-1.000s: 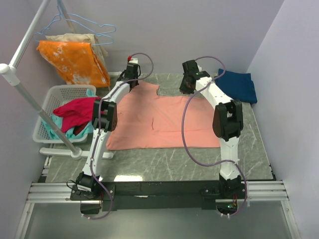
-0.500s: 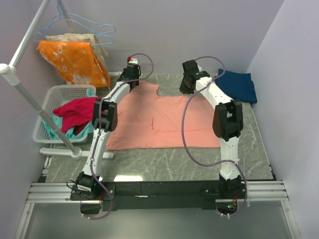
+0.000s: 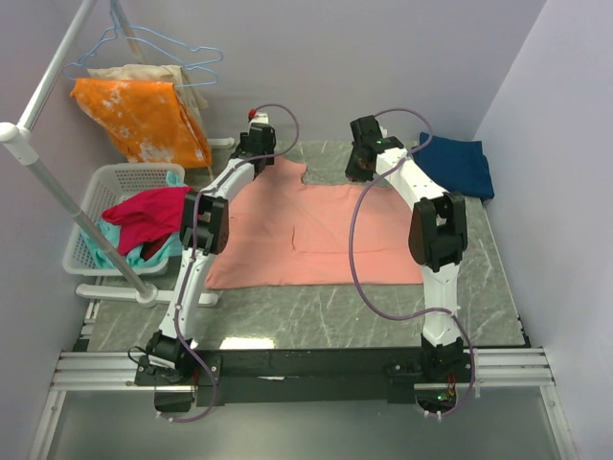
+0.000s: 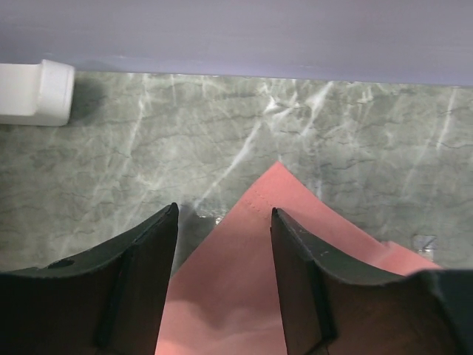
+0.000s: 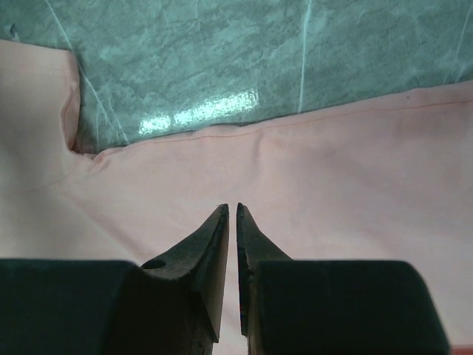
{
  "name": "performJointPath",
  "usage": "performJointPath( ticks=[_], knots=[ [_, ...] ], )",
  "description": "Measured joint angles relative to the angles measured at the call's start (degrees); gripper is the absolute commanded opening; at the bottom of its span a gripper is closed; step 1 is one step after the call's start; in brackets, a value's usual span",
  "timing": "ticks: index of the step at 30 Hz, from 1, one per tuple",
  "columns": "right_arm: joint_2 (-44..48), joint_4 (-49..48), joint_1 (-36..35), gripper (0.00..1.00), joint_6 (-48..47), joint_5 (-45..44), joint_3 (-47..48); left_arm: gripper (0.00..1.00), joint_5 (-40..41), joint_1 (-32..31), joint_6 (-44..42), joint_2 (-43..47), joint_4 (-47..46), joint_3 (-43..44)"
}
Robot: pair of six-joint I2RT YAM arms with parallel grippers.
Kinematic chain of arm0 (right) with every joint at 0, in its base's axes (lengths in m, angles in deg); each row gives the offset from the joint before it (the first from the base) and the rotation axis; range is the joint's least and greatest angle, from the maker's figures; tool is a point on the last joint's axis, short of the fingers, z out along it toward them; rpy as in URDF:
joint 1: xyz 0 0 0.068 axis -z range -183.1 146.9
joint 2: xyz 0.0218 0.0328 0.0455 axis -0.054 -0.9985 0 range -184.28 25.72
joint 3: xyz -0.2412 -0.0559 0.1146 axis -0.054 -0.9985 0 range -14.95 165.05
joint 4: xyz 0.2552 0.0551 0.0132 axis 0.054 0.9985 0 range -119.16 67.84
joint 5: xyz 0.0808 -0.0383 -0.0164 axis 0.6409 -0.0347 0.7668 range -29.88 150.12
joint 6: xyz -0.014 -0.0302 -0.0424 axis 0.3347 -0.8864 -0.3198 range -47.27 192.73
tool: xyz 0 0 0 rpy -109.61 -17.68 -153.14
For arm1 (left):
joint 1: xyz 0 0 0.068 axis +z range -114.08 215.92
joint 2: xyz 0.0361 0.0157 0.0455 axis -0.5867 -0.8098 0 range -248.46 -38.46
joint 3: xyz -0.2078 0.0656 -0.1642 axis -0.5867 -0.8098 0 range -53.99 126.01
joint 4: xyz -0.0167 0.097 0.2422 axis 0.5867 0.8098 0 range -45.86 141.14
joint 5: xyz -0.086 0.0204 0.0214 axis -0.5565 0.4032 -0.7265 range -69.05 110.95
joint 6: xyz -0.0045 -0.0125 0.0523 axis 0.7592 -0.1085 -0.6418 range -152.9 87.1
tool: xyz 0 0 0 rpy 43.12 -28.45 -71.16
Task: Fold and stack the t-shirts
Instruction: Fold the tshirt
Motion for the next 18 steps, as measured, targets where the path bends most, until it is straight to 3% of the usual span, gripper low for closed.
performJointPath(
  ticks=[6, 18],
  knots=[
    [0.0, 0.4, 0.0, 0.16, -0.3, 0.0, 0.0, 0.61, -0.2, -0.7, 0.5, 0.0, 0.7, 0.6],
    [0.0, 1.0, 0.1, 0.16, -0.3, 0.1, 1.9, 0.54, -0.7, -0.7, 4.4, -0.2, 8.3, 3.2]
  ],
)
